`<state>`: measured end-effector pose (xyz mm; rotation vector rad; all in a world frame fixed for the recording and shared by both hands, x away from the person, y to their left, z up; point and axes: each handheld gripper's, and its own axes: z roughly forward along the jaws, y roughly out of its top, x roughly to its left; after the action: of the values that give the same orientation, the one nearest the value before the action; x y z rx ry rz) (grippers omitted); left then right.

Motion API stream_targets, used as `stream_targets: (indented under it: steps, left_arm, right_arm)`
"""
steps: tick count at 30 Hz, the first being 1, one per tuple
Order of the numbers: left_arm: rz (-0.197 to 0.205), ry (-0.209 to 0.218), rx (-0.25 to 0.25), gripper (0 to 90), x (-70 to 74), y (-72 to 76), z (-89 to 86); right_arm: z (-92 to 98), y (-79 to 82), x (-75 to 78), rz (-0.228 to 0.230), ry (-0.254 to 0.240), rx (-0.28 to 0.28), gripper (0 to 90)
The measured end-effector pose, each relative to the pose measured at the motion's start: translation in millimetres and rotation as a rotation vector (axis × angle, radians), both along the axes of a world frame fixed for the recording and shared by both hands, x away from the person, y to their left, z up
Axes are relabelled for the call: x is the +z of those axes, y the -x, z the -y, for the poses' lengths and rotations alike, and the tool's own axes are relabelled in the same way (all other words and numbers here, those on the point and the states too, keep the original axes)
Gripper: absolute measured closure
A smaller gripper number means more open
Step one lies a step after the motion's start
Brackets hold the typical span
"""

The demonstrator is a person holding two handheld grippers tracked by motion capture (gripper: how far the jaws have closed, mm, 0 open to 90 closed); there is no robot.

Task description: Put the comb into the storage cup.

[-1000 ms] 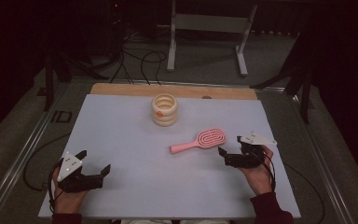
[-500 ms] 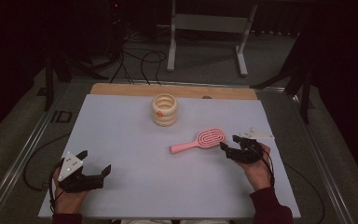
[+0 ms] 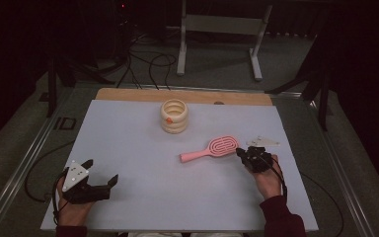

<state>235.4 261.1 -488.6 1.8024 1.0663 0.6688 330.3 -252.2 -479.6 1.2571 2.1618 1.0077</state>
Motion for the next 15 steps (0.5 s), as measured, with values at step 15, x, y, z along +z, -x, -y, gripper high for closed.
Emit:
stream_targets:
  steps: [15]
  left_arm:
    - [-0.002, 0.0, -0.001, 0.2, -0.5, -0.1, 0.9]
  right_arm:
    - [-4.4, -5.0, -18.4, -0.054, 0.05, -0.018, 90.0]
